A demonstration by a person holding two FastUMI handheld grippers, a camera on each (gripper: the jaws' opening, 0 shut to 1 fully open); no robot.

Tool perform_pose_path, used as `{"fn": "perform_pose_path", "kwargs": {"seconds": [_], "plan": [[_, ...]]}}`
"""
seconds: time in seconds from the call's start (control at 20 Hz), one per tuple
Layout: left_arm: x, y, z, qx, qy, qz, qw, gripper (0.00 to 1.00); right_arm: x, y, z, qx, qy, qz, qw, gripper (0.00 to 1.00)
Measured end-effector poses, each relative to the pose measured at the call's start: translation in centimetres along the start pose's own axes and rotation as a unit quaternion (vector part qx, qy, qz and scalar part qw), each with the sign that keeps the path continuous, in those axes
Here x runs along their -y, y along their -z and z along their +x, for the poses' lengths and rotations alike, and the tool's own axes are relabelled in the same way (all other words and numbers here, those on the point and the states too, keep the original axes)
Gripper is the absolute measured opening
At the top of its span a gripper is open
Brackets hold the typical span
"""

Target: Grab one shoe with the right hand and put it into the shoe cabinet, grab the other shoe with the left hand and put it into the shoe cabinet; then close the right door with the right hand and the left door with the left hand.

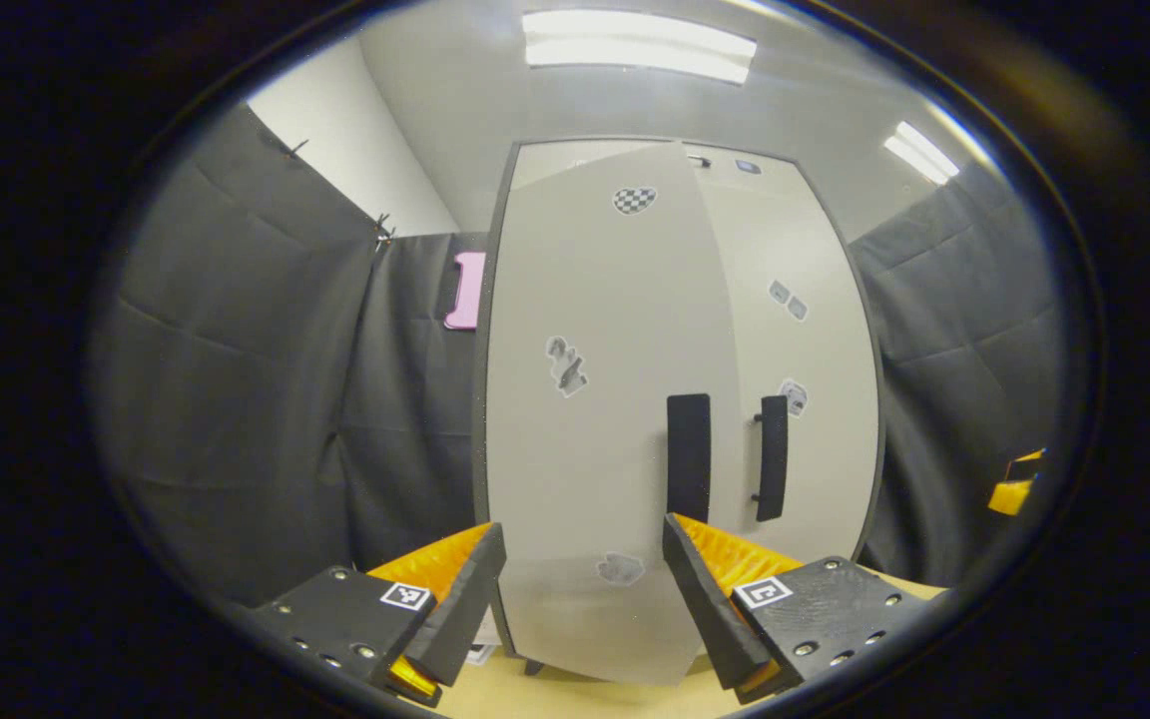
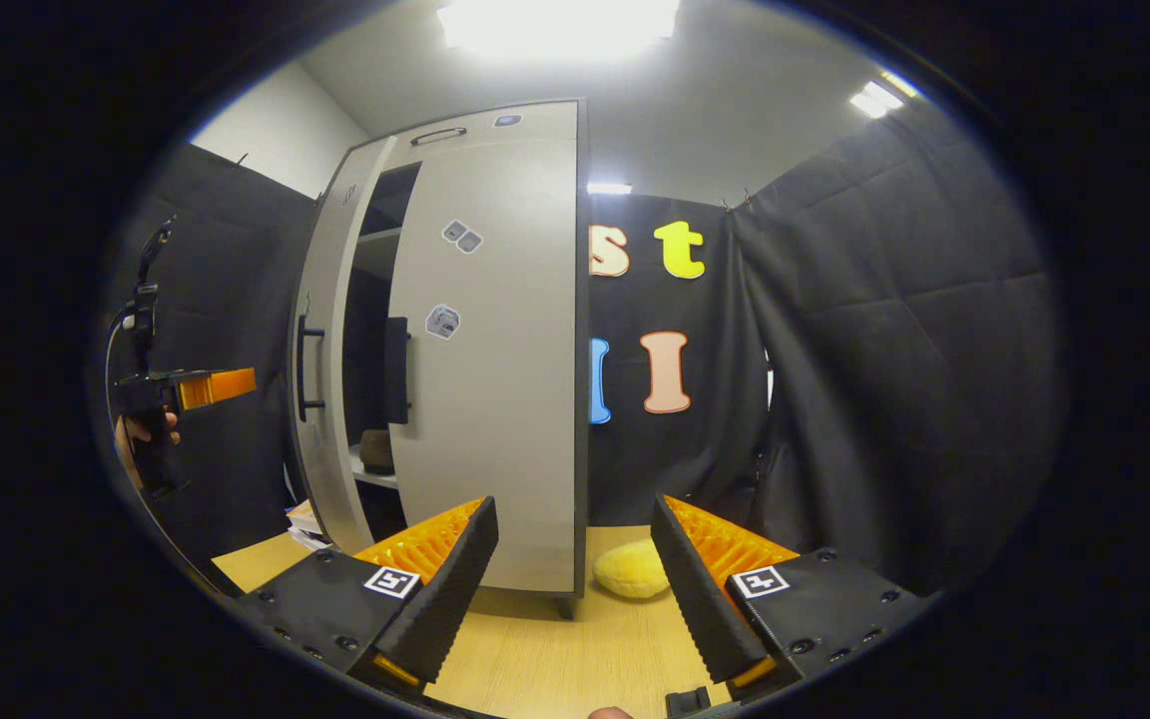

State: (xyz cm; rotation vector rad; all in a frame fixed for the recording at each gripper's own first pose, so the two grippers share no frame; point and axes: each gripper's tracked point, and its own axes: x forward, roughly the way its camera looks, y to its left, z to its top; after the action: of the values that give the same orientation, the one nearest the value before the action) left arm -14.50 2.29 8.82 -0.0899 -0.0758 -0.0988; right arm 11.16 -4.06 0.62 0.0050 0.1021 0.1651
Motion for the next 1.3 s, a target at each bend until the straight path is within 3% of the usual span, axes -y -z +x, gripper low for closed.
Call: {"fn": "perform_pose_path", "kwargs": {"seconds": [0.05, 0.1, 0.15, 0.85, 1.3], "plan": [[-0.1, 0.1, -0.9, -0.004, -0.001, -0.002, 1.0, 0.93, 0.0, -0.2, -0.5, 0.004, -0.001, -0.004, 1.0, 0.98], [-0.3, 0.3, -1.5, -0.009, -0.002, -0.004, 1.0, 1.0, -0.1, -0.5, -0.9, 0.008, 0.0, -0.007, 1.0, 0.98], [-0.7, 0.5, -2.4, -0.012, -0.004, -0.003, 1.0, 0.94, -0.2, -0.6, -1.3, 0.012, 0.001, -0.01, 1.0, 0.98], [-6.1, 0.6, -9.9, -0.025, -0.012, 0.012, 1.0, 0.93, -3.6, -3.1, -6.2, 0.045, 0.014, -0.005, 0.999, 0.96], [-8.5, 1.9, -12.5, -0.039, -0.03, 0.016, 0.999, 0.94, -4.1, -3.2, -6.9, 0.049, 0.019, 0.002, 0.999, 0.97]]}}
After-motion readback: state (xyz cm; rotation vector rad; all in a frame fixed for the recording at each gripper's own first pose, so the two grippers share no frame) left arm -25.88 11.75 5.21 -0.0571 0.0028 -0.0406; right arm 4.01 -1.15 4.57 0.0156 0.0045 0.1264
